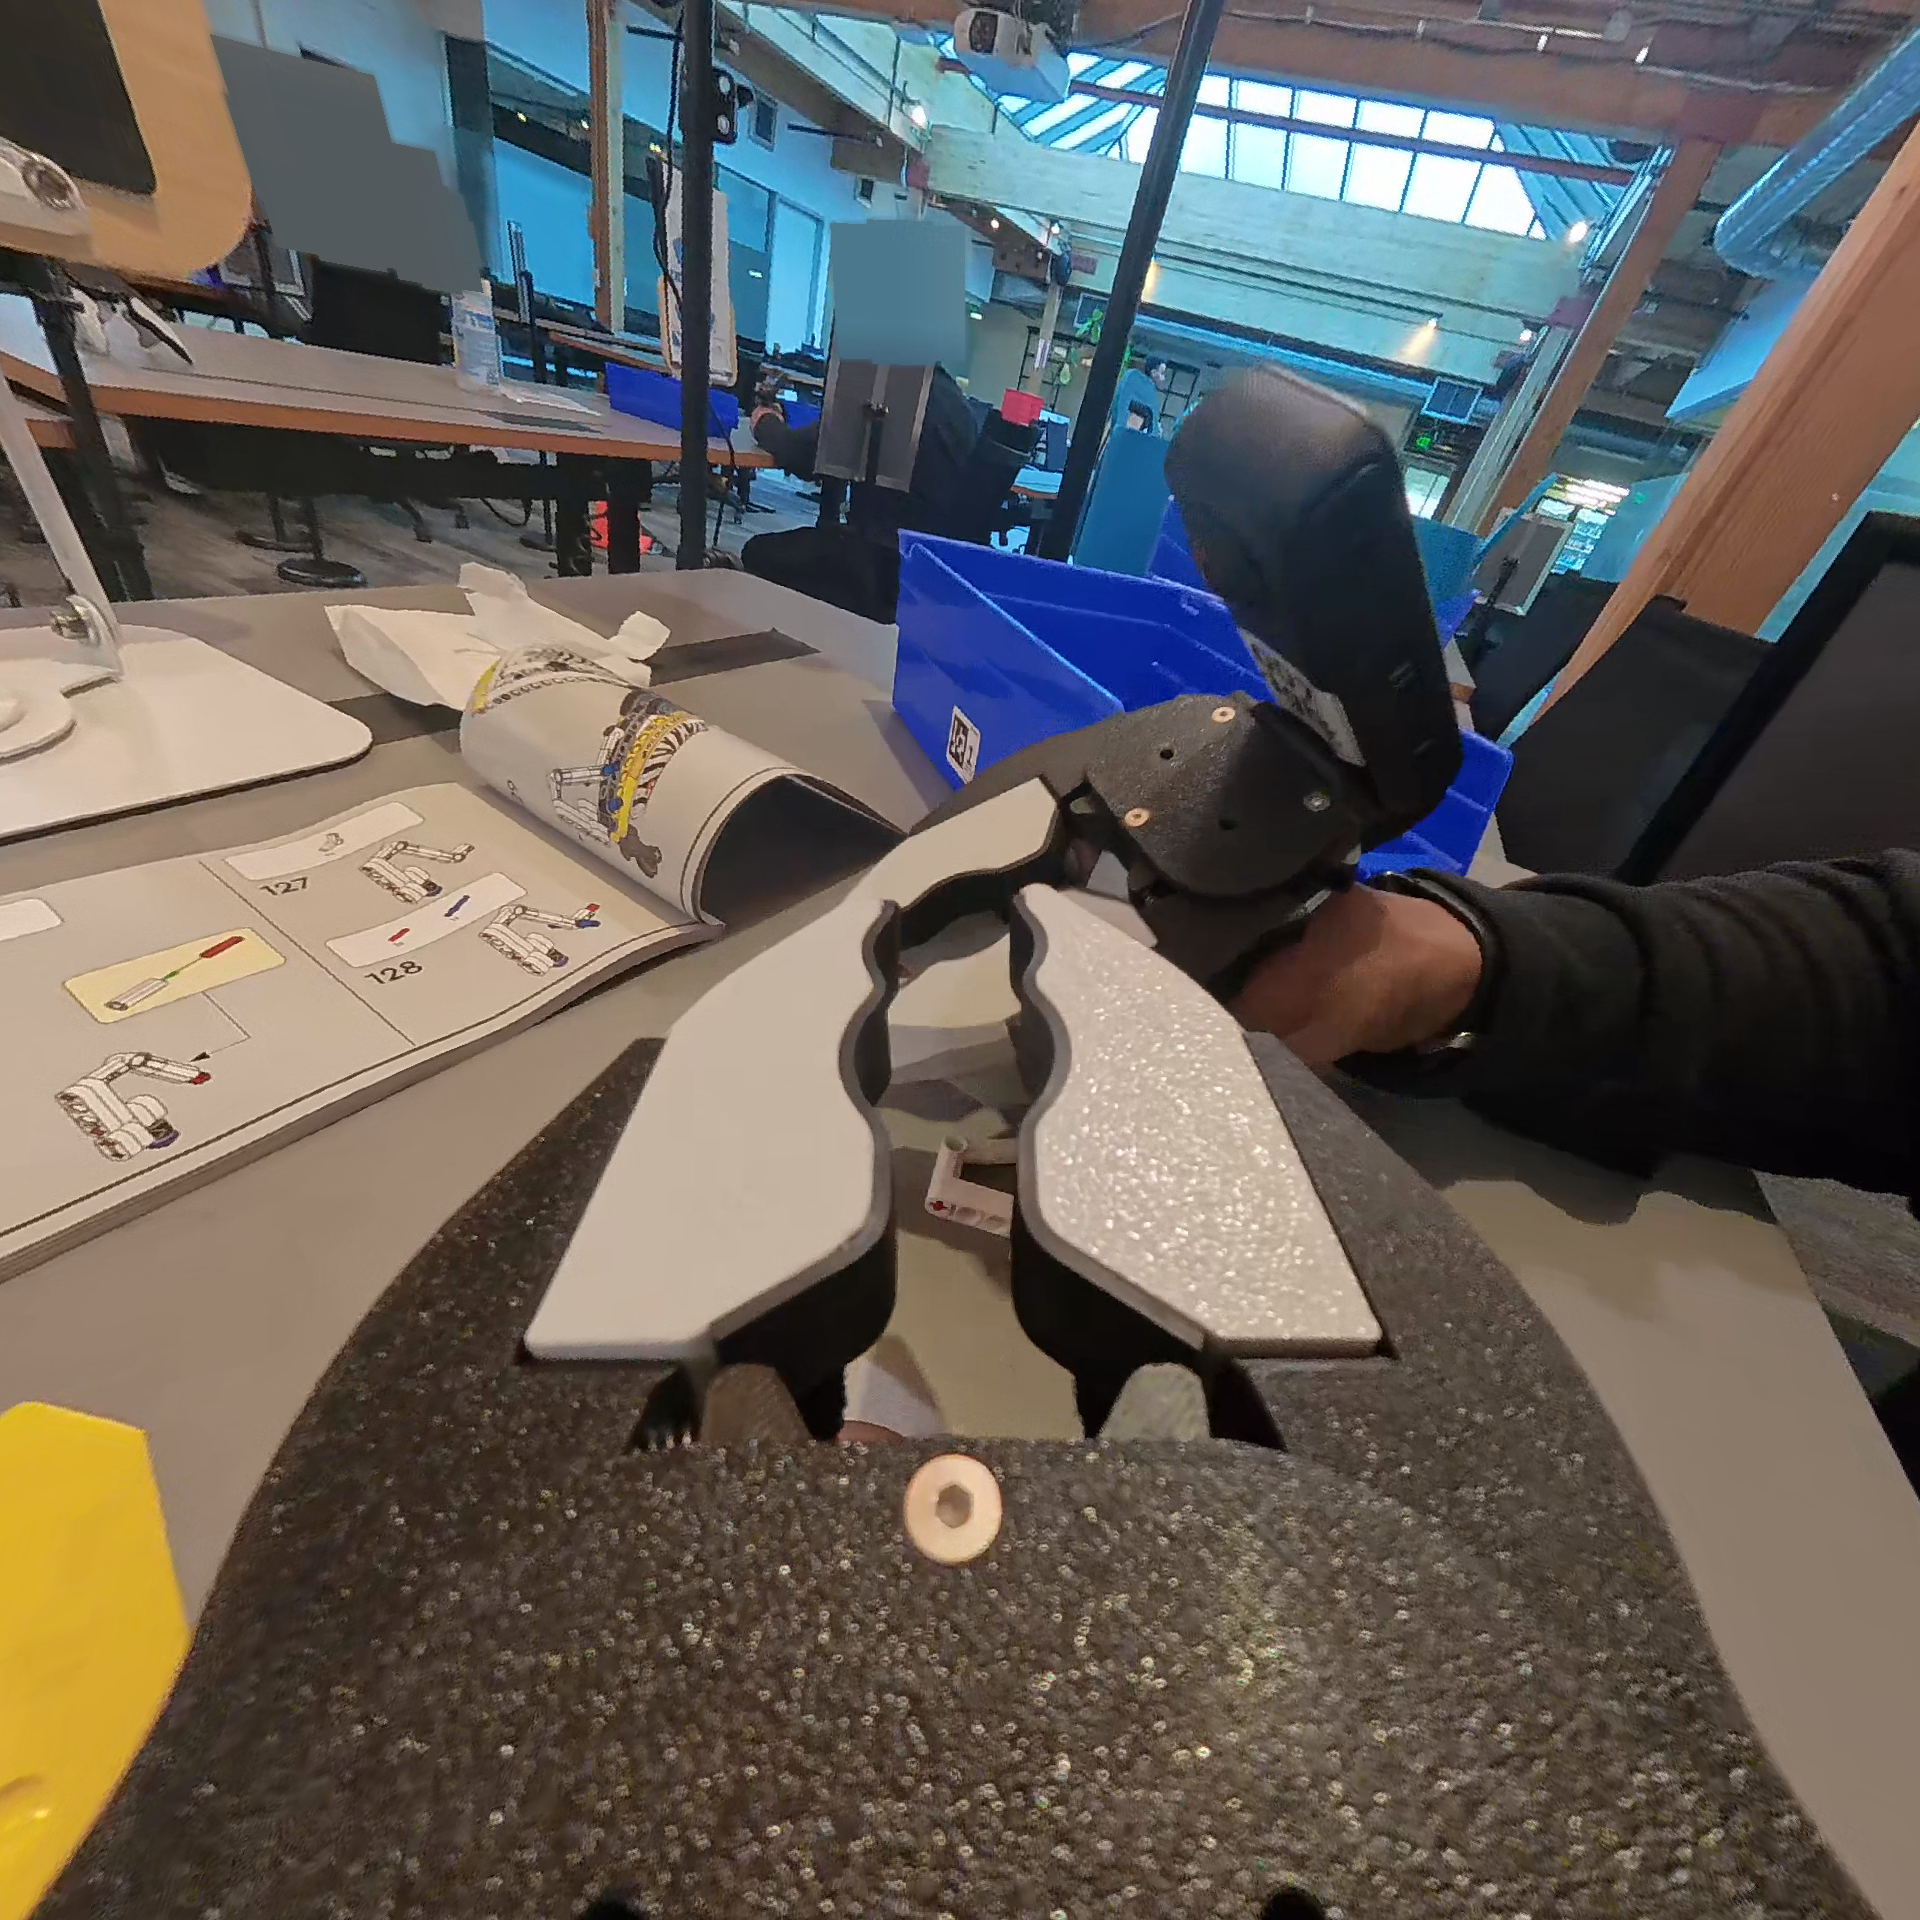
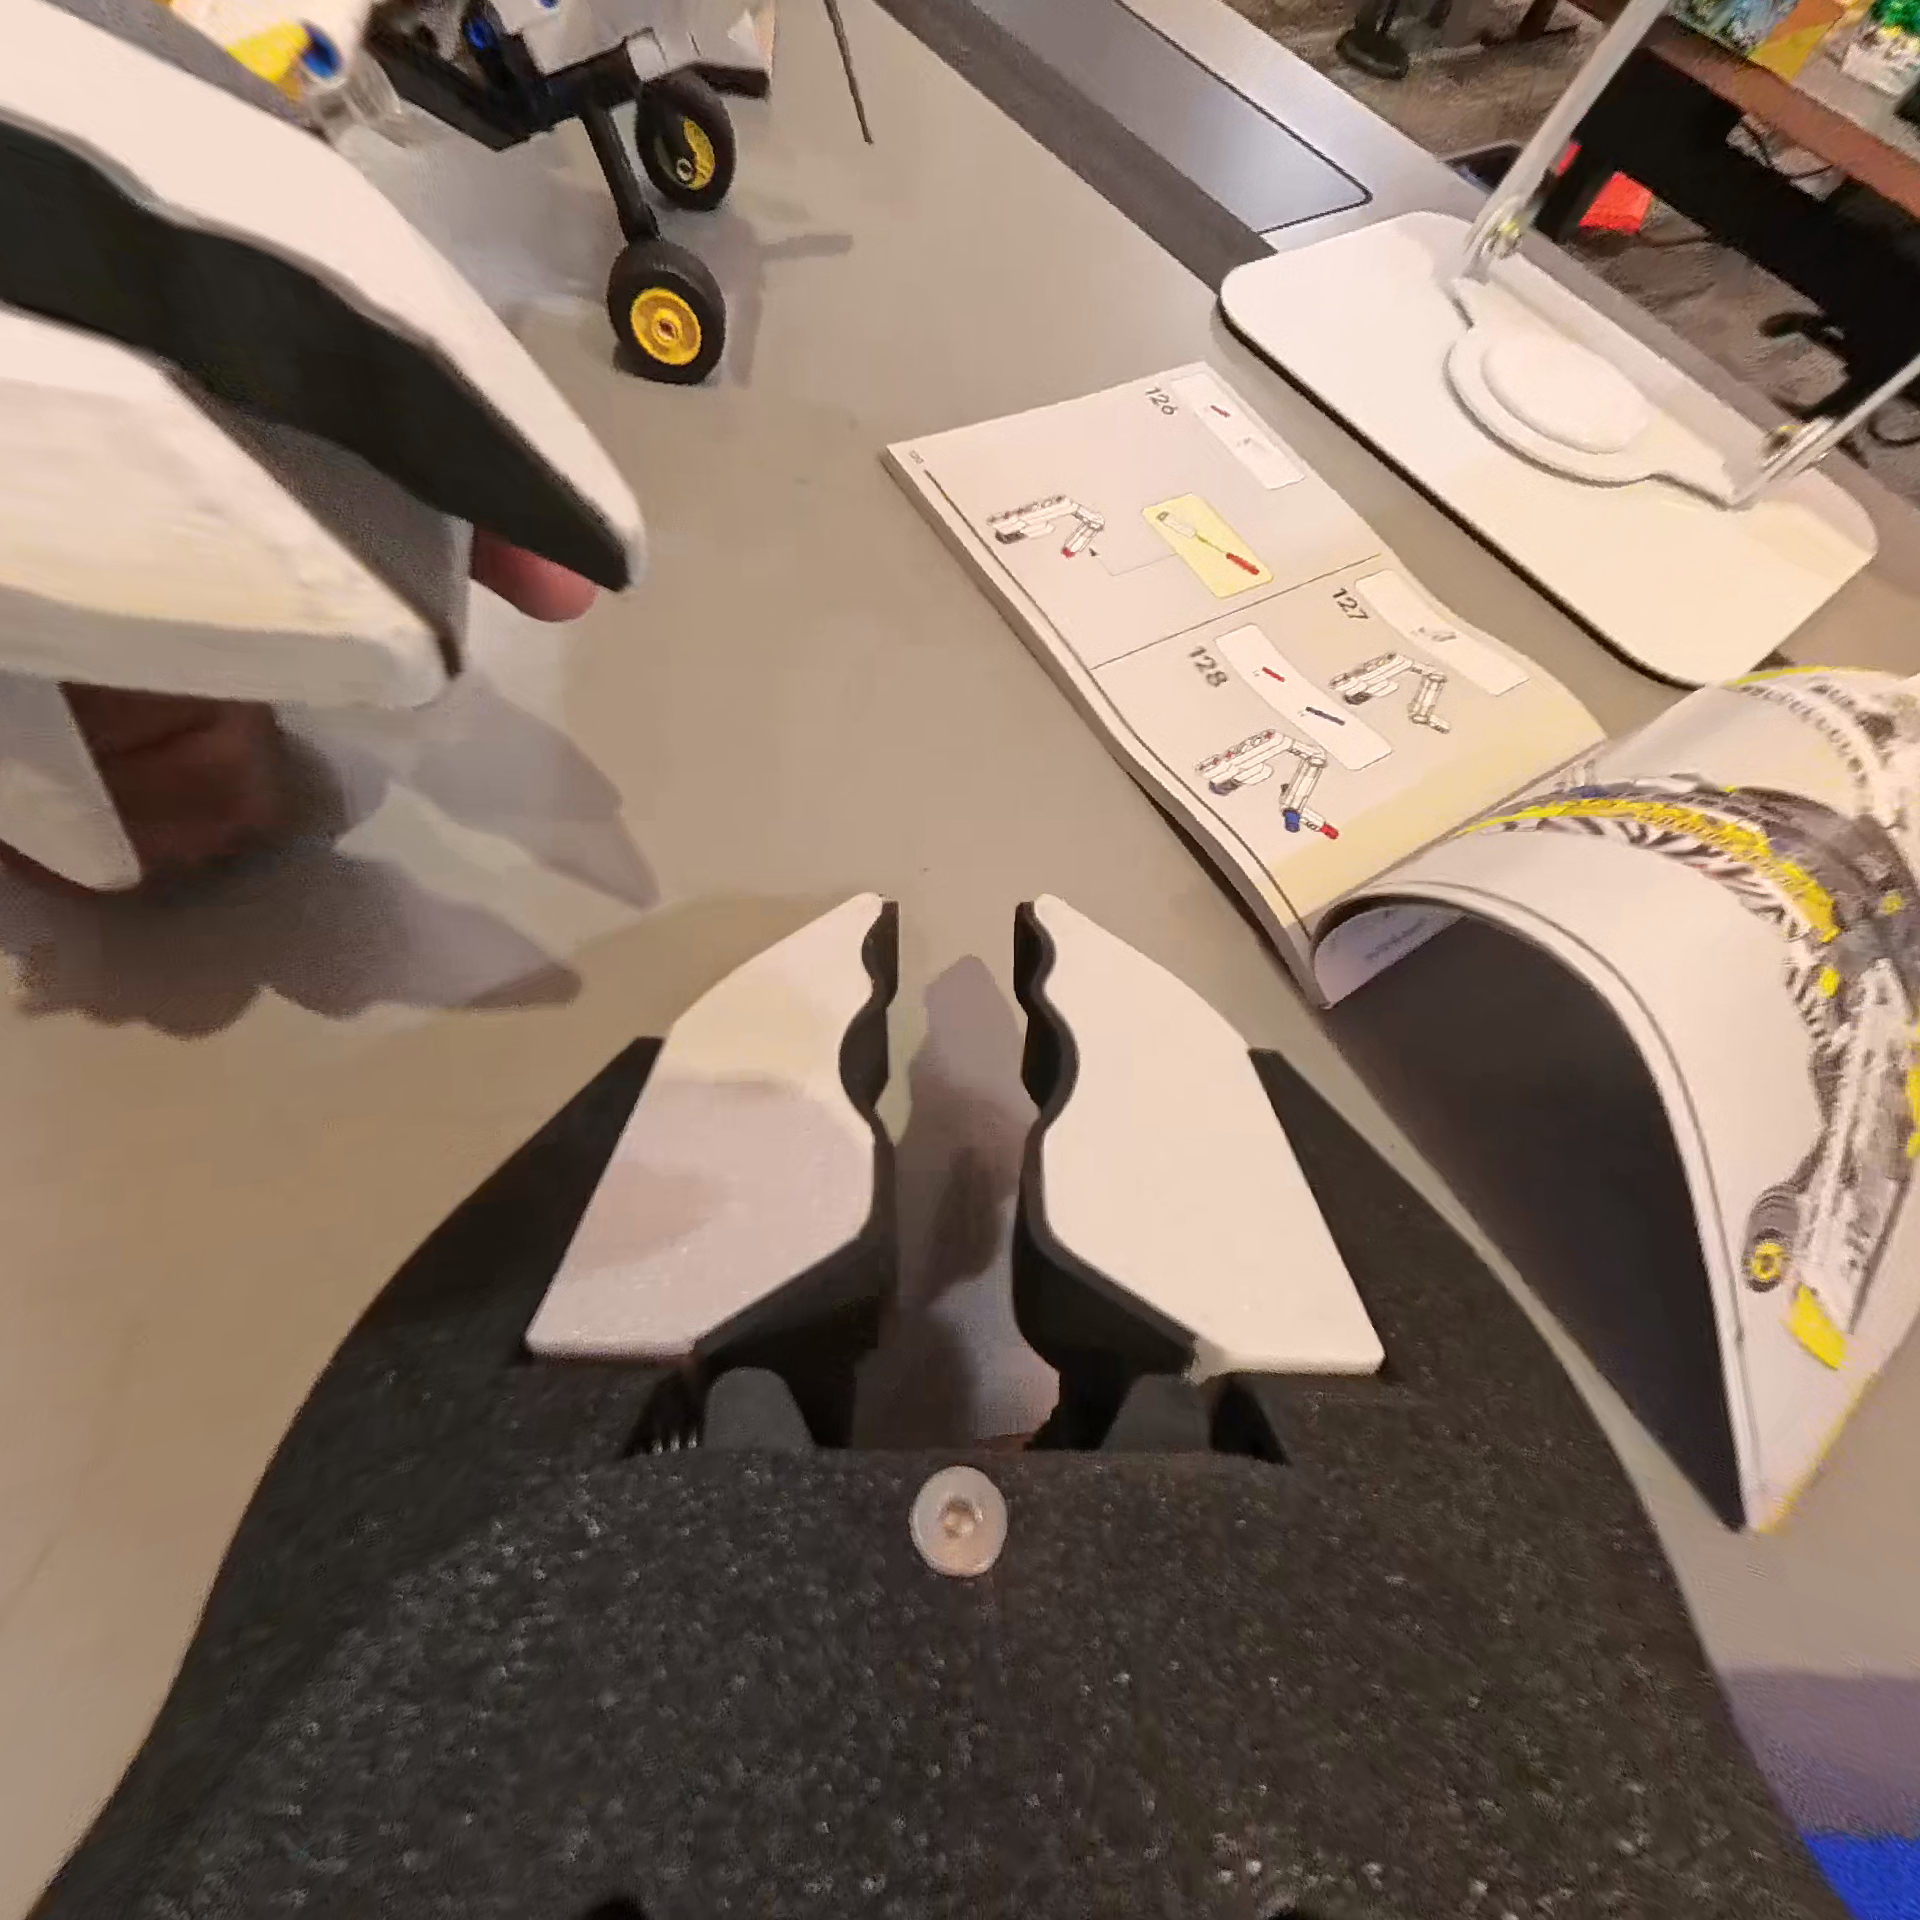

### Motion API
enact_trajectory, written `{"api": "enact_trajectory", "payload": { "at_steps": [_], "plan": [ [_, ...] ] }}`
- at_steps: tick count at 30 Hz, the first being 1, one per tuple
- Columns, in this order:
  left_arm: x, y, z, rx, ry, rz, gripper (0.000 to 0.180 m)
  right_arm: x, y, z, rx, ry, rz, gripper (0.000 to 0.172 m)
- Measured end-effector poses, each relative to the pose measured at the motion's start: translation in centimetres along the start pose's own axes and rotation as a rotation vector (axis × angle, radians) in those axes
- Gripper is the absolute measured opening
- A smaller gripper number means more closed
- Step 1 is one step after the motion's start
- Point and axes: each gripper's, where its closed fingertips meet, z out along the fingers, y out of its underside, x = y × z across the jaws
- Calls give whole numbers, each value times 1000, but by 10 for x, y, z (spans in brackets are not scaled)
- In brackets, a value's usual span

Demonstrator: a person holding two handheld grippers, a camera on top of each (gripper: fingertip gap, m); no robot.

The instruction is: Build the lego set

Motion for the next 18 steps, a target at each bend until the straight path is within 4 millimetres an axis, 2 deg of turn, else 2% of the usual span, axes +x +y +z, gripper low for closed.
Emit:
{"api": "enact_trajectory", "payload": {
  "at_steps": [6,10,18],
  "plan": [
    [-3,10,10,-59,-9,-14,20,9,-4,-16,91,-40,81,17],
    [-5,16,16,-105,-7,-34,20,11,-3,-19,104,-46,115,18],
    [-3,16,15,-104,-2,-28,20,10,1,-20,83,-31,102,19]
  ]
}}
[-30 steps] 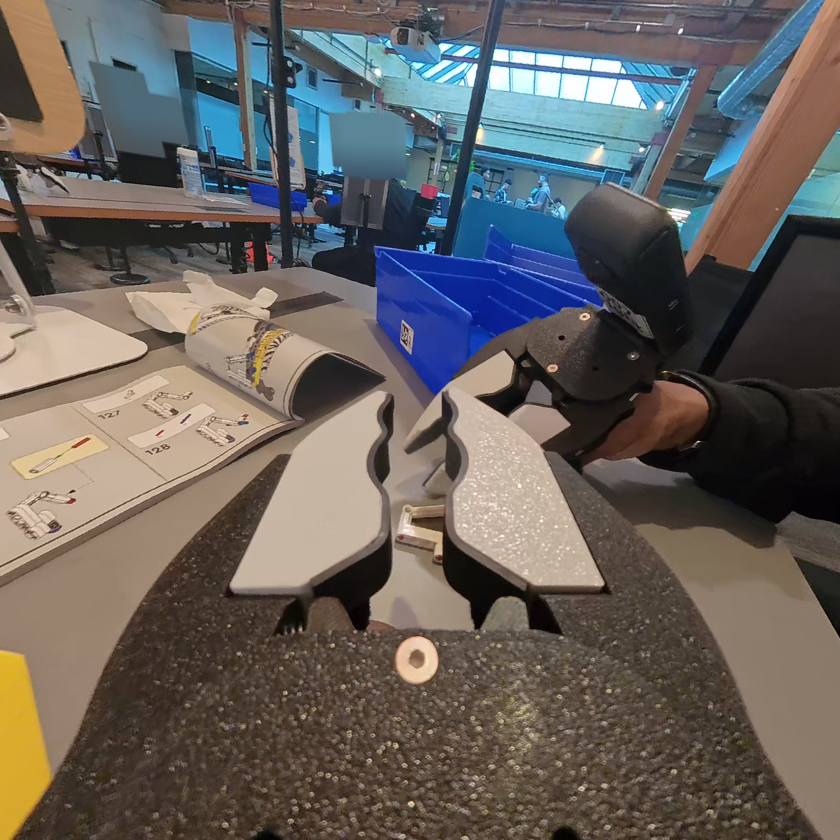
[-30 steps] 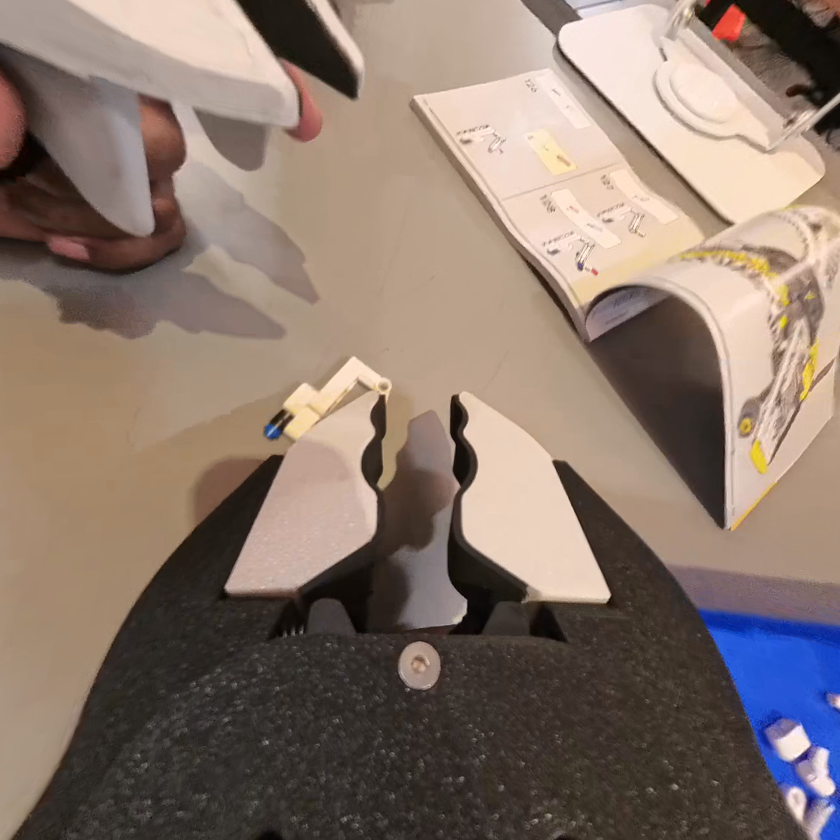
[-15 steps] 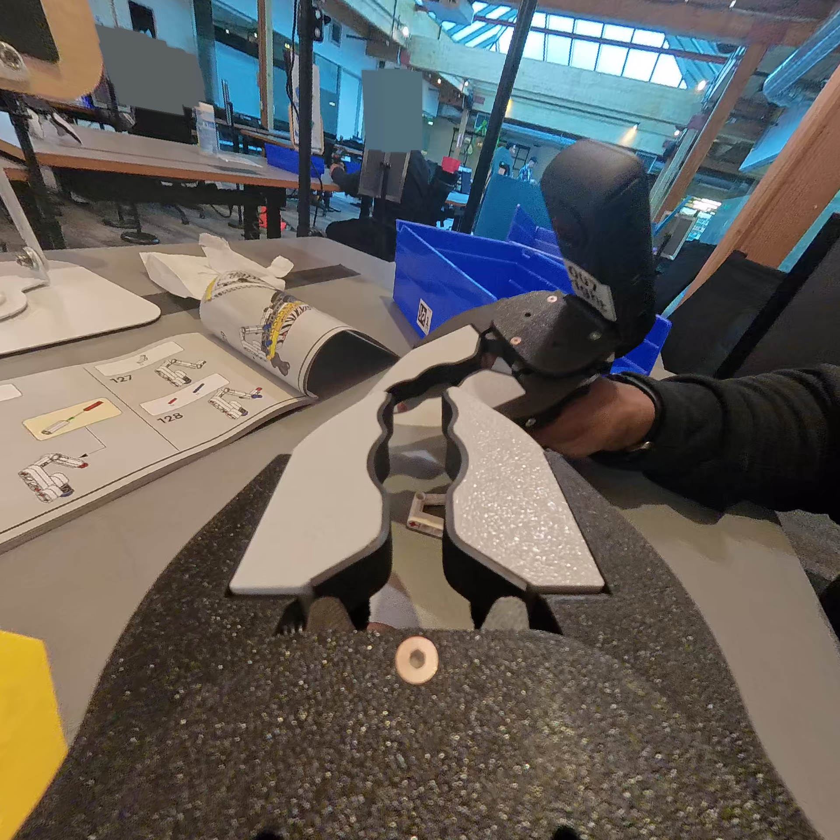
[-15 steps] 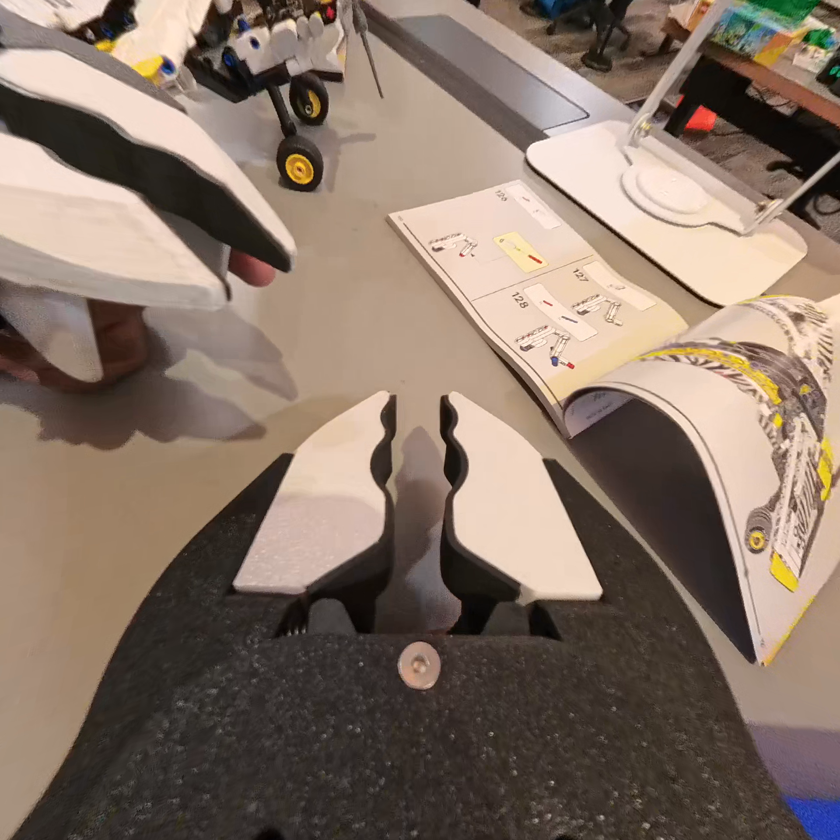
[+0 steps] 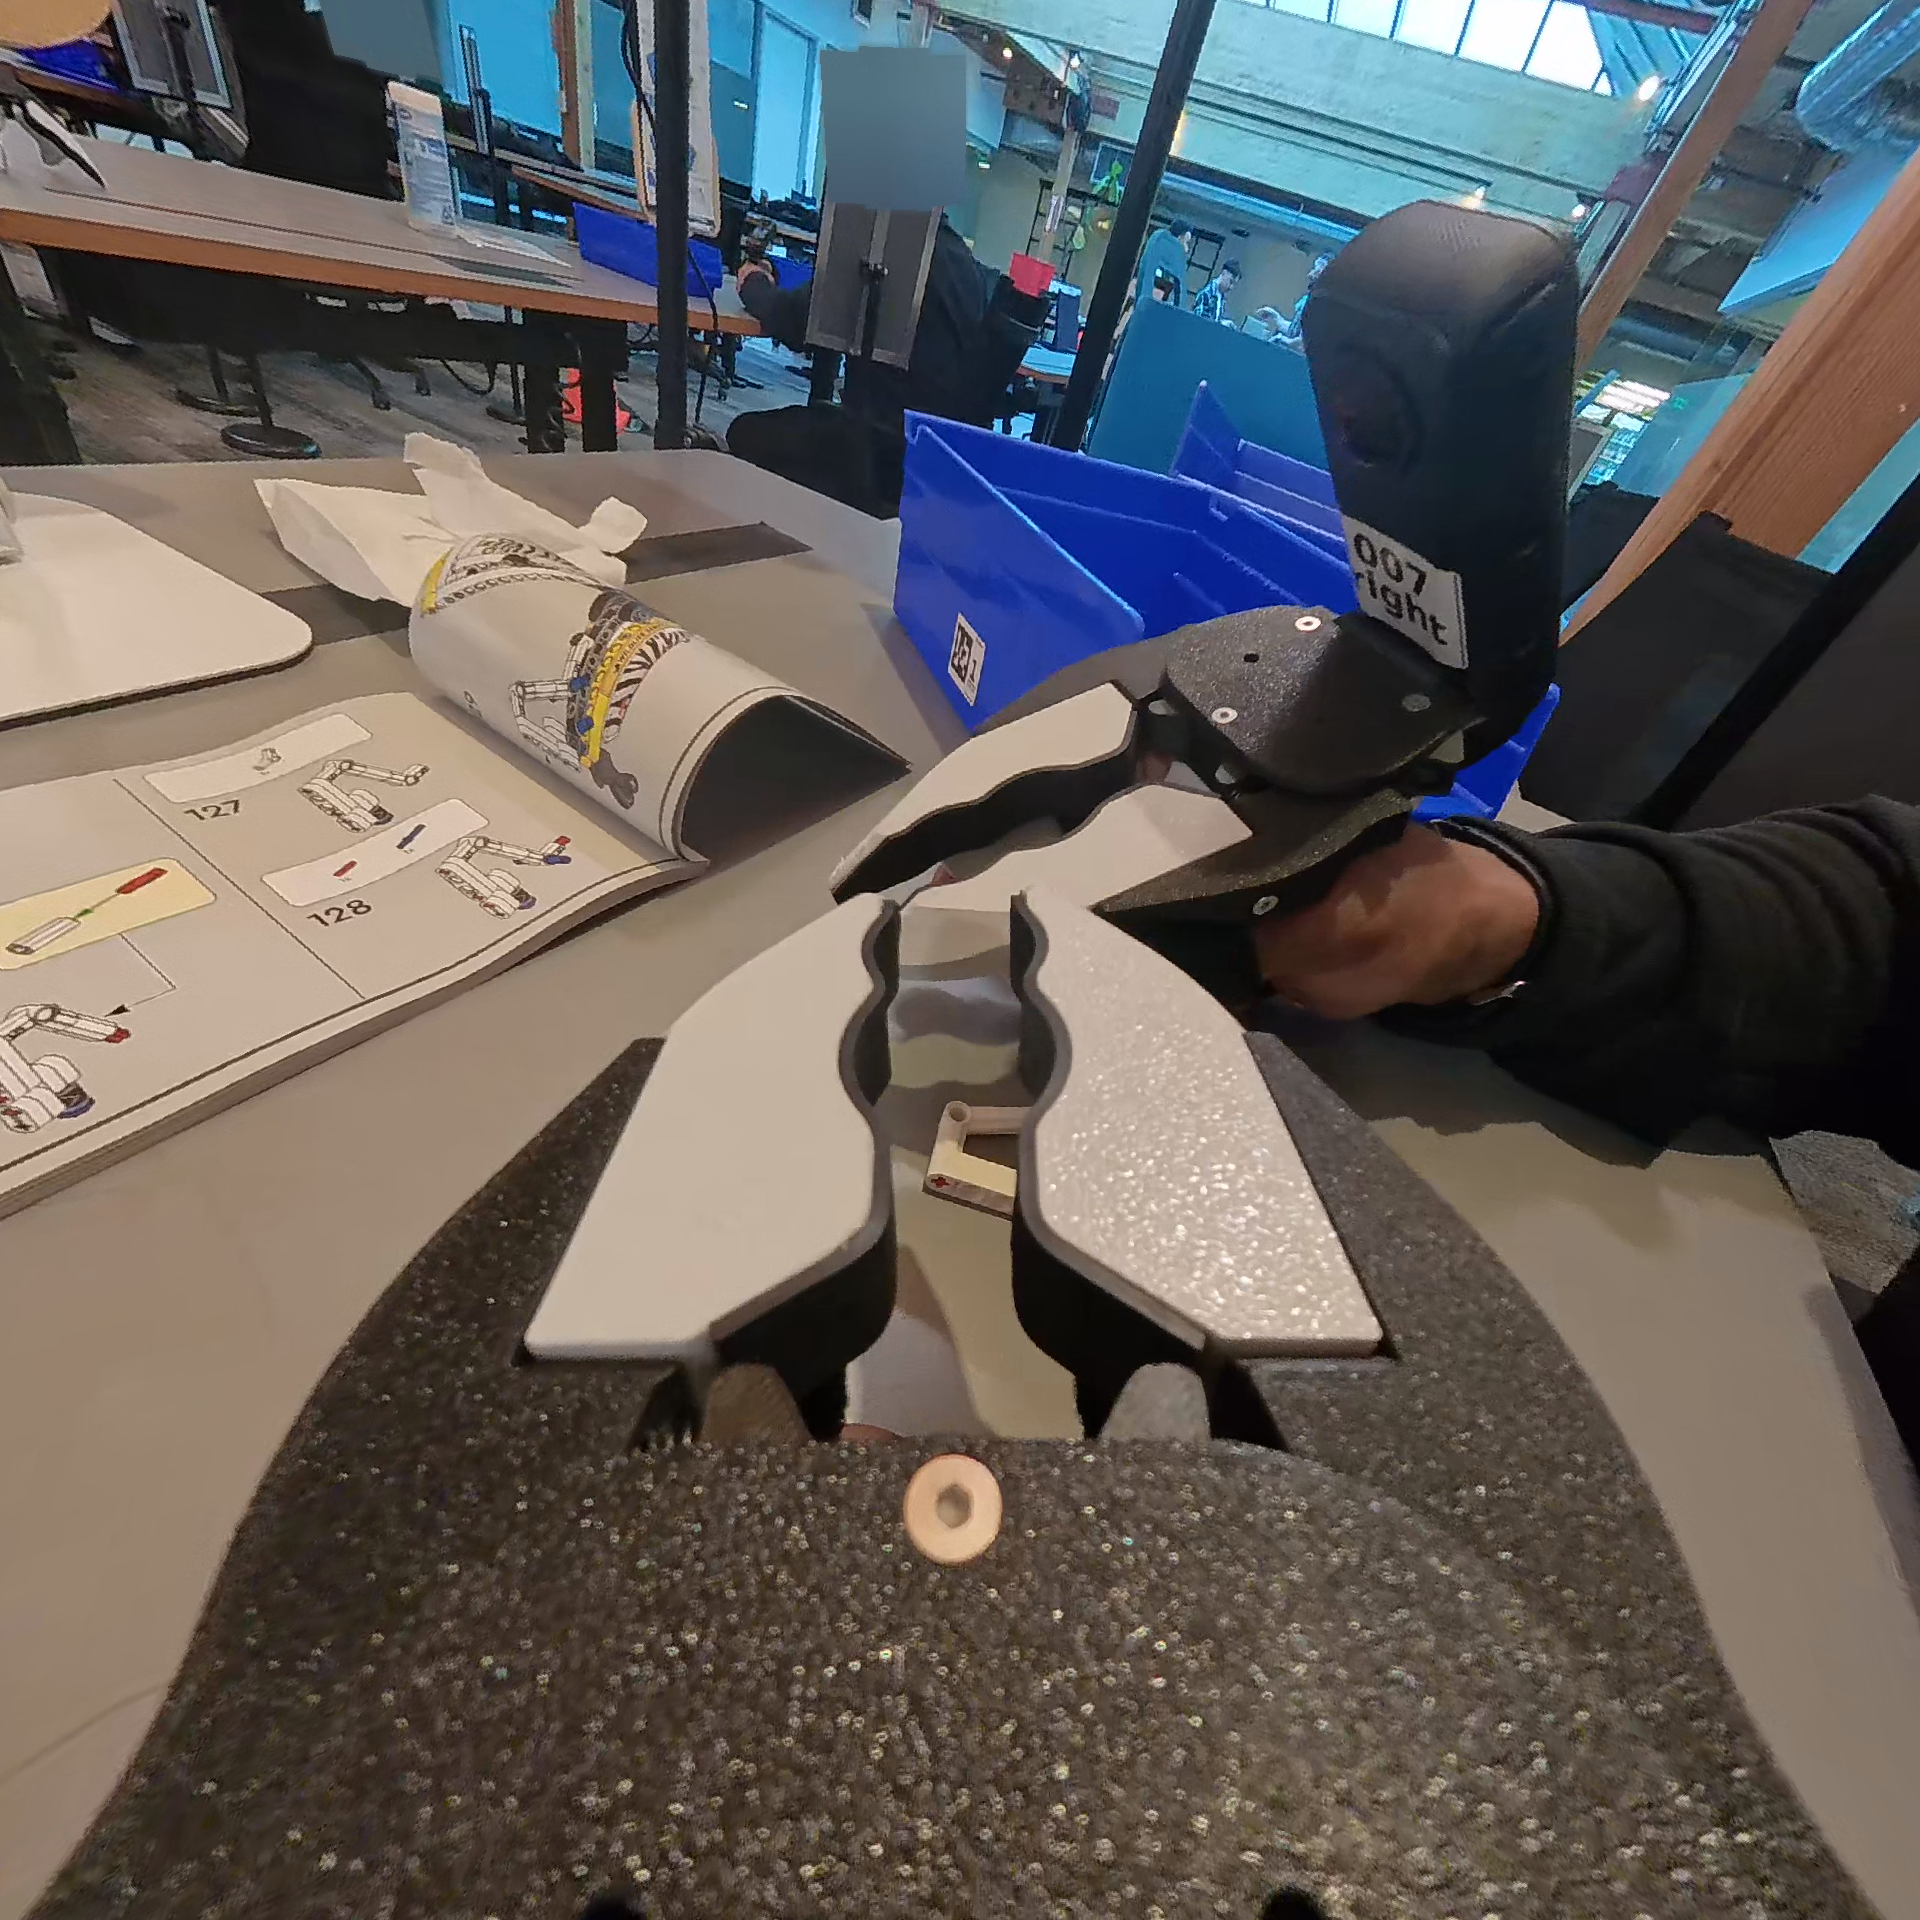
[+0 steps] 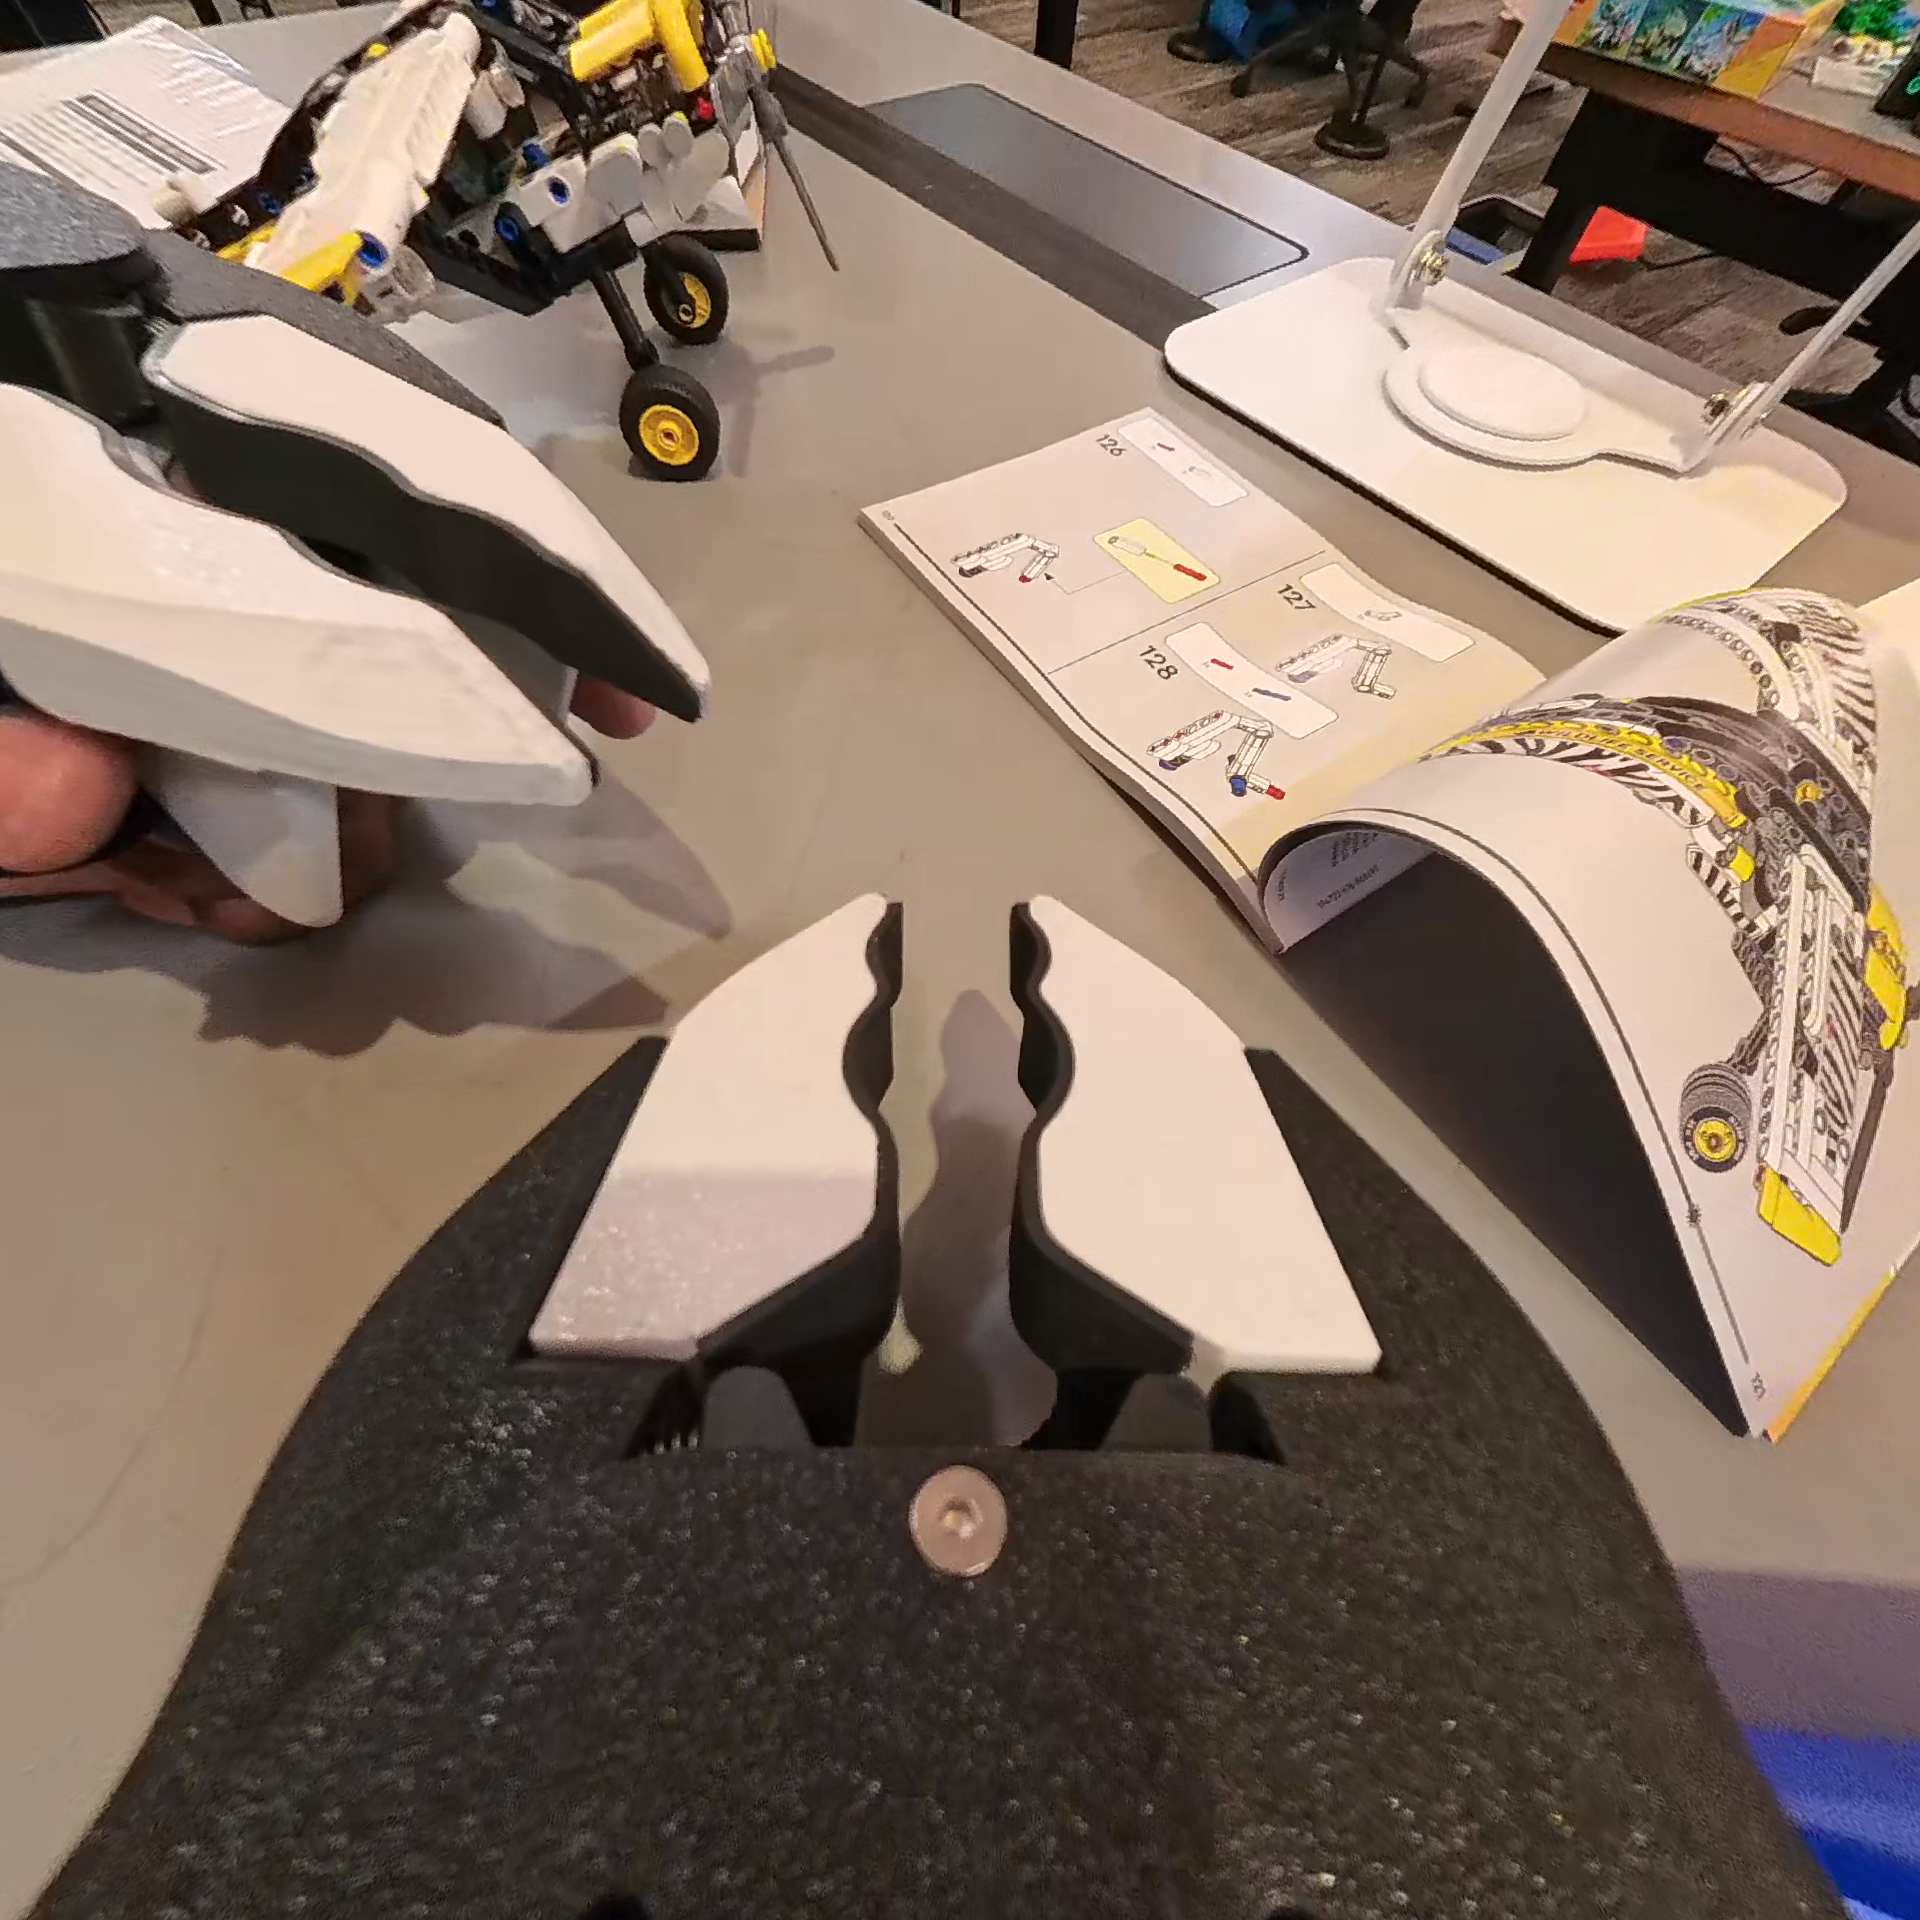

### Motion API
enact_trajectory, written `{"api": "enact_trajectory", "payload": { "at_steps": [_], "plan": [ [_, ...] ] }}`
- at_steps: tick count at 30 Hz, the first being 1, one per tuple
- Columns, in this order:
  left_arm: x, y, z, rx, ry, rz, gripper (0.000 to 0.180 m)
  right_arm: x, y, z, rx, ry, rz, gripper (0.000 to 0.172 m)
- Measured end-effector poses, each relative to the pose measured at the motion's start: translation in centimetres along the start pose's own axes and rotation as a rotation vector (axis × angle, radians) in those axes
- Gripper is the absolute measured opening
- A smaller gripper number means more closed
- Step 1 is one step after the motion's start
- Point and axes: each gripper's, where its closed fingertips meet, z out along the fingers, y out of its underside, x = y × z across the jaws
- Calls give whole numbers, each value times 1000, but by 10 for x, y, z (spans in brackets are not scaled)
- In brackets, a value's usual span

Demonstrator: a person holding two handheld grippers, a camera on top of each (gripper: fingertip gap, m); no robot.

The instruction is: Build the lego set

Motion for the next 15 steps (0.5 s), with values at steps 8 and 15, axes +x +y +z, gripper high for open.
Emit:
{"api": "enact_trajectory", "payload": {
  "at_steps": [8,15],
  "plan": [
    [1,1,-1,-3,1,1,20,4,0,-1,0,2,35,20],
    [2,1,-2,-9,15,-2,20,2,2,0,-13,0,21,21]
  ]
}}
